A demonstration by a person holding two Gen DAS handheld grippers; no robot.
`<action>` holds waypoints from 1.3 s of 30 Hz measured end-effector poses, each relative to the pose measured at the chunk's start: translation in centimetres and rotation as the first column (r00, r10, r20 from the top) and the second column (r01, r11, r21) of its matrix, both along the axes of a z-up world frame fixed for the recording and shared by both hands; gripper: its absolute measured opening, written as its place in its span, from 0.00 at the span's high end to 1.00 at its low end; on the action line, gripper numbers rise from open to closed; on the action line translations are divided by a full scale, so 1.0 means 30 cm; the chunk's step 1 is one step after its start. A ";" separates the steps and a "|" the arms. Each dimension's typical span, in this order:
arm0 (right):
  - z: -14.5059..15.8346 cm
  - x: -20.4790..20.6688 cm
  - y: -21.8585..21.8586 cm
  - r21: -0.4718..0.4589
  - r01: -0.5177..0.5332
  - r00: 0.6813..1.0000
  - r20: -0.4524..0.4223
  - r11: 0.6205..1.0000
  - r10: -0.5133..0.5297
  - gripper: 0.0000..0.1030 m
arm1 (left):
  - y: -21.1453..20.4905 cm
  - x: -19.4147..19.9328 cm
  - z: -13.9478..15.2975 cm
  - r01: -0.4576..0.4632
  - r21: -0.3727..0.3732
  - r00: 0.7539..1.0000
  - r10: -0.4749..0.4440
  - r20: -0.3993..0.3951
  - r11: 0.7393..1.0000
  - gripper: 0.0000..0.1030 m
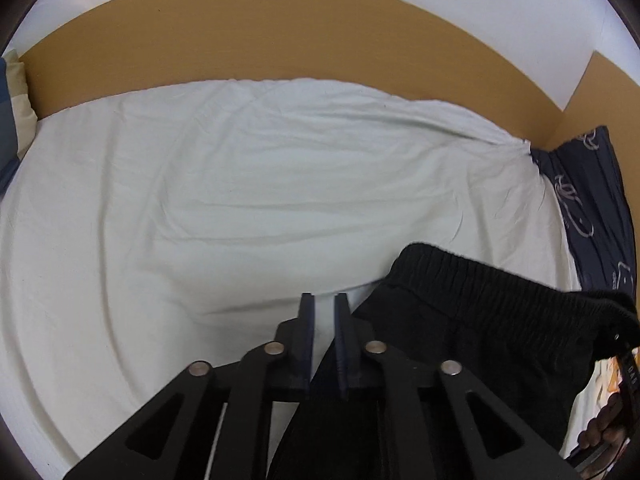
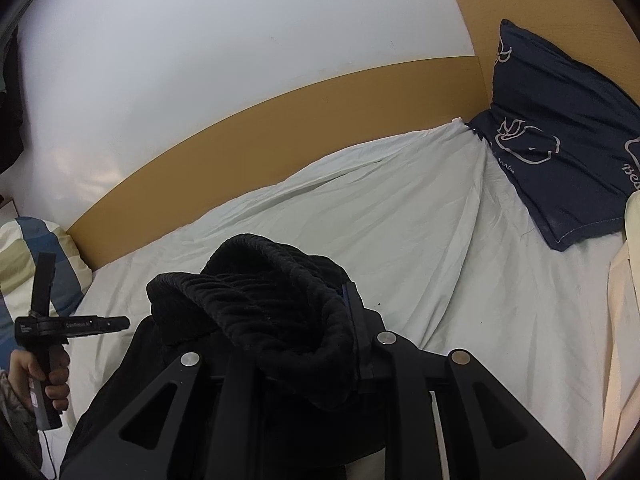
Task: Fold clothes
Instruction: 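Lower the held sweatpants waistband onto the sheet with both grippers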
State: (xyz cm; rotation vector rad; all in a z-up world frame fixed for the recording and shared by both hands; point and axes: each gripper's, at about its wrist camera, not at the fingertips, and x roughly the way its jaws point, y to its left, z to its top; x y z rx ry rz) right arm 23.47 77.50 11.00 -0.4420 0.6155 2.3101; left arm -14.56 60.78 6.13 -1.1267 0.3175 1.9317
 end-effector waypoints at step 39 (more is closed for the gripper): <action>-0.124 -0.545 -0.076 0.131 -0.089 0.936 0.351 0.987 0.038 0.40 | -0.347 -0.134 -0.036 -0.441 0.369 0.837 0.523 -0.160 0.818 0.92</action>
